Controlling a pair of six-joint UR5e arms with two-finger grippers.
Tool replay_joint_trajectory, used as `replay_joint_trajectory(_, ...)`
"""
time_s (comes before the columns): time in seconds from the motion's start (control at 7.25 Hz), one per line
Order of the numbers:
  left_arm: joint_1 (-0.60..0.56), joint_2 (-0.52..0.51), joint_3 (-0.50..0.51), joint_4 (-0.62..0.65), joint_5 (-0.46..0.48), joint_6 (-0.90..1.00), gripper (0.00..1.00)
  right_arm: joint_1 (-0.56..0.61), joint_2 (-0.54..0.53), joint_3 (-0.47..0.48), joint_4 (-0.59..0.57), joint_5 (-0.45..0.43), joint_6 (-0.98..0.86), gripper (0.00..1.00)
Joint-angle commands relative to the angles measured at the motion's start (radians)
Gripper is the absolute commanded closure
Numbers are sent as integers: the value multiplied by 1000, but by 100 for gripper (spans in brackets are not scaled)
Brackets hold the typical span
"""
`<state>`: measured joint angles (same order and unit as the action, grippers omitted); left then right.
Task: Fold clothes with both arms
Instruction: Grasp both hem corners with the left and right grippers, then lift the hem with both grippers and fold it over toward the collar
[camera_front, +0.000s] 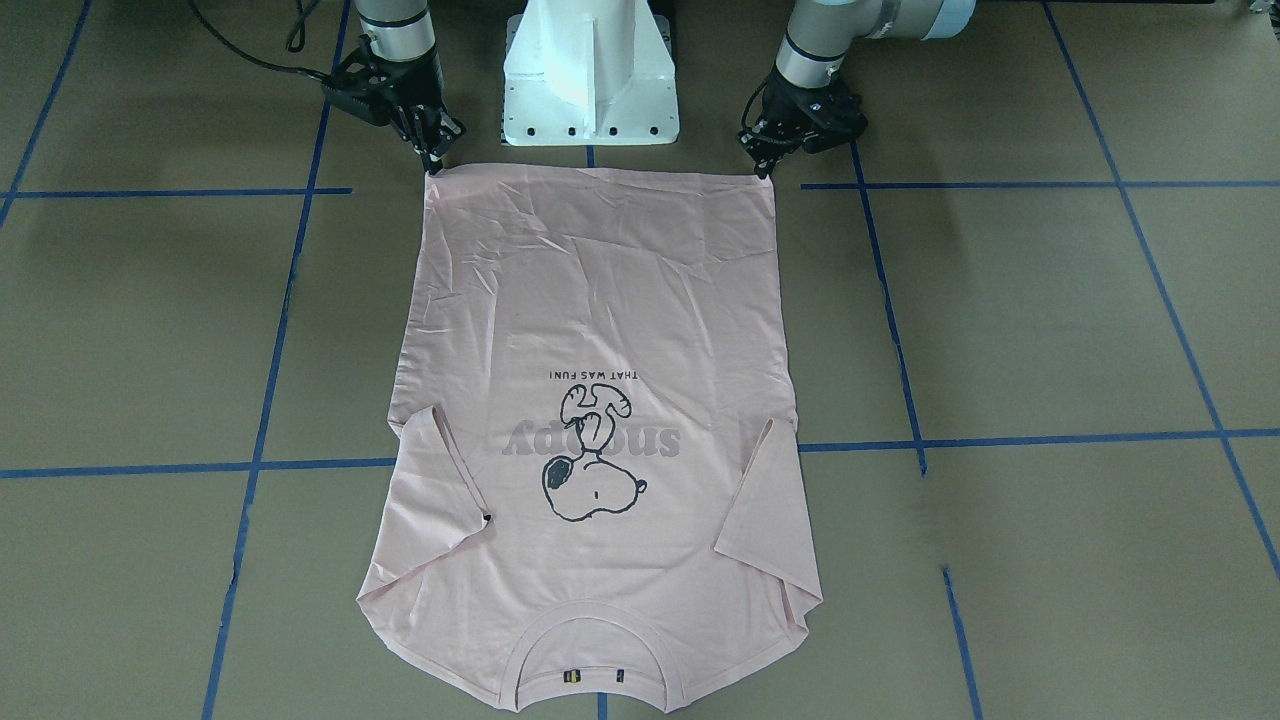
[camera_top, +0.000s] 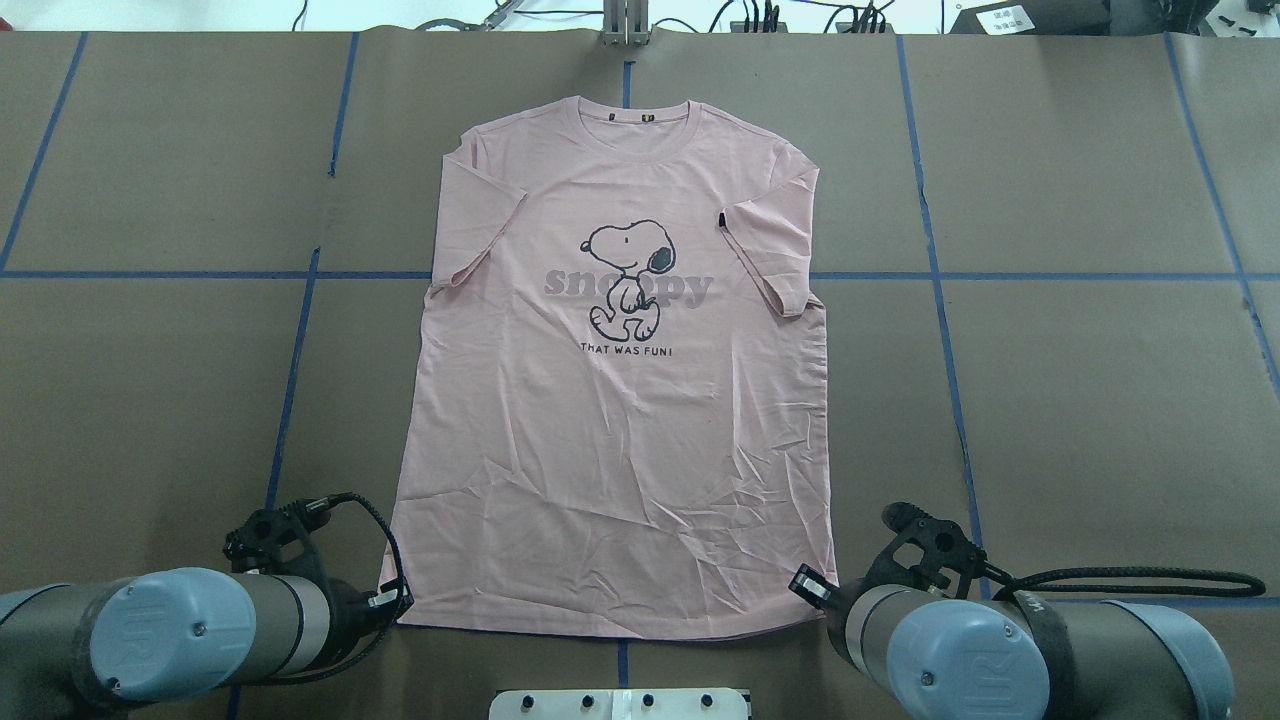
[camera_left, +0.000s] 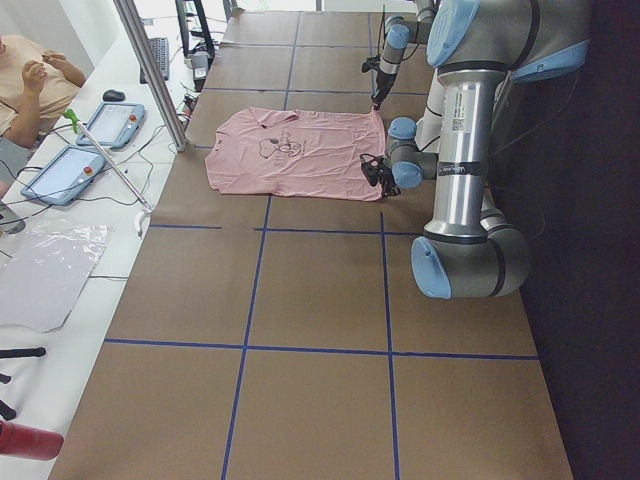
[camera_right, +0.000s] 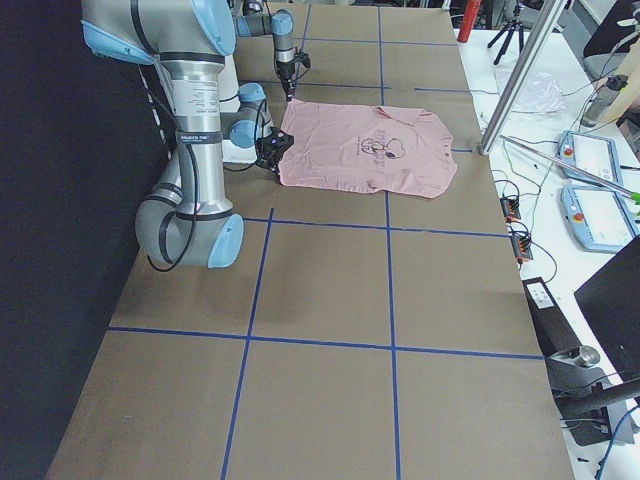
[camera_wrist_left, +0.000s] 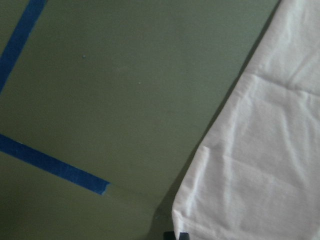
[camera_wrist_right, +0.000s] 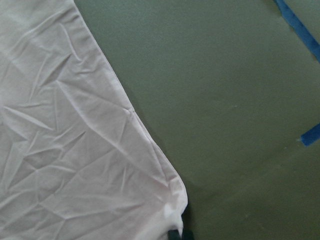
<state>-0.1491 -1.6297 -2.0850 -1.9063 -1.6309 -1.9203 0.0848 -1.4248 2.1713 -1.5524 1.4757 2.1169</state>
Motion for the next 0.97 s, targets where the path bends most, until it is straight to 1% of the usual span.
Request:
replay_joint_trajectory(0.0, -3, 2, -83, 16, -4, -6, 100, 7, -18, 57, 0, 0, 5, 100)
replay_joint_trajectory(0.14, 5, -4, -199, 136, -13, -19, 100, -5, -72, 150, -6, 2, 8, 100)
replay_joint_trajectory(0.28, 11, -6, -278, 214, -74, -158, 100, -19, -133, 222, -6, 3, 6, 100)
replay_joint_trajectory(0.41, 13, -13, -302, 233, -84, -186, 100, -14, -175, 270, -6, 2, 6, 100)
replay_joint_trajectory(0.55, -6, -21, -278, 254, -84, -175, 100, 43, -163, 274, -5, 0, -8, 100)
replay_joint_trajectory(0.69, -95, -50, -218, 254, -81, -60, 100, 126, -85, 230, -6, 3, -70, 100)
replay_joint_trajectory(0.83, -228, -141, -116, 260, -86, 78, 100, 223, 34, 123, -8, 0, -227, 100)
